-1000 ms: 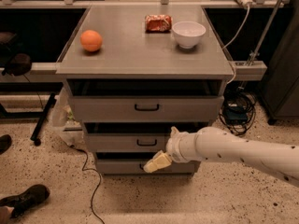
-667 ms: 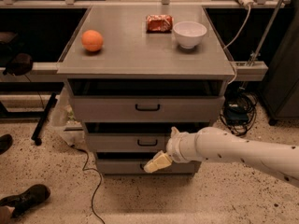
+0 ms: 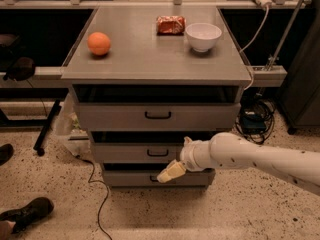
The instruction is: Open middle drawer
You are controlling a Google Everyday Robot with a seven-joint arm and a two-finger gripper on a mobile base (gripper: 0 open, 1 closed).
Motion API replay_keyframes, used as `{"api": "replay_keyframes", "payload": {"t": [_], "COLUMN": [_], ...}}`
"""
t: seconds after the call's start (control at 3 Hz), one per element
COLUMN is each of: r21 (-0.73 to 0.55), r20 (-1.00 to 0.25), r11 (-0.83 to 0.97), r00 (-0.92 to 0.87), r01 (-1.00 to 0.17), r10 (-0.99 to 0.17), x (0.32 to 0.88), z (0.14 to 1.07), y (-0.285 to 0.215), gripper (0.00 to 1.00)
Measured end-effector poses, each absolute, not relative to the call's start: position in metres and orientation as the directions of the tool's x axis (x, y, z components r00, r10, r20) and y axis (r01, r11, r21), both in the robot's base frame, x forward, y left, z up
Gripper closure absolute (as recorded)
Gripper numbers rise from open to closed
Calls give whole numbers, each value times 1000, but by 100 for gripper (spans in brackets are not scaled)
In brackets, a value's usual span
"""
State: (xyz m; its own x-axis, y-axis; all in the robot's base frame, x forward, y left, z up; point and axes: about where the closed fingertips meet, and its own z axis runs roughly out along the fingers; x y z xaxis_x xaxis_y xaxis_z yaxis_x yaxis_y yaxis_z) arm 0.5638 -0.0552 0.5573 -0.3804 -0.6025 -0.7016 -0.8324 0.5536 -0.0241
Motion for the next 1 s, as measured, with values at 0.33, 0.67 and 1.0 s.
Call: {"api": "replay_keyframes", "payload": {"t": [0.33, 0.67, 1.0], "r21": [-53, -85, -104], "r20": [-689, -681, -665], "r11": [557, 563, 567], "r00": [-374, -364, -367], "r01": [-829, -822, -817], "r10": [-621, -635, -651], "x": [580, 601, 621], "z": [538, 521, 505], "y": [-70, -83, -93], "gripper": [0, 0, 0]}}
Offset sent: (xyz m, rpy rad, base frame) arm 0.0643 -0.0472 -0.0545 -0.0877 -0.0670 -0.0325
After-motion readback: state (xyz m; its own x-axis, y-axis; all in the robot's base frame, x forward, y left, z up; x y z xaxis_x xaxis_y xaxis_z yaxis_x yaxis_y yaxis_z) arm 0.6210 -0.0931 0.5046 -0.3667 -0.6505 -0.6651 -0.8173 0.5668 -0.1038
